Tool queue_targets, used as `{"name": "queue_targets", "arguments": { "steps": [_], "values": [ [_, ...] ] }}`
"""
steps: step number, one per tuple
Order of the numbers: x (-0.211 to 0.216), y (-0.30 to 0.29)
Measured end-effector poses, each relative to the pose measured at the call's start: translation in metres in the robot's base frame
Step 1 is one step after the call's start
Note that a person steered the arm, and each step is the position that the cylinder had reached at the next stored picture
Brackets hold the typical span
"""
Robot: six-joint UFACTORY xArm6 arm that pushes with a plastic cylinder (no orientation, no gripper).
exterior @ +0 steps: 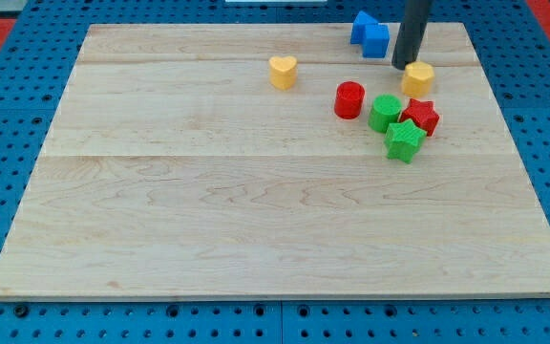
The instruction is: Move the blue triangle towards the left side
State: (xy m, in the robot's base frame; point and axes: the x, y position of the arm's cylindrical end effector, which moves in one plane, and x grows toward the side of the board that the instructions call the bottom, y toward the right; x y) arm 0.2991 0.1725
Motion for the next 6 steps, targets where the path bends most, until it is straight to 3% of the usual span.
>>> {"name": "queue_targets", "arguments": {
  "steps": [1, 2, 3, 4, 5, 6],
  "values": [
    [0.009, 0.028],
    [-0.061, 0.066],
    [-0.107, 0.062],
    [-0.108, 0.054],
    [-0.108, 0.037],
    [-0.107, -0.066]
  ]
}}
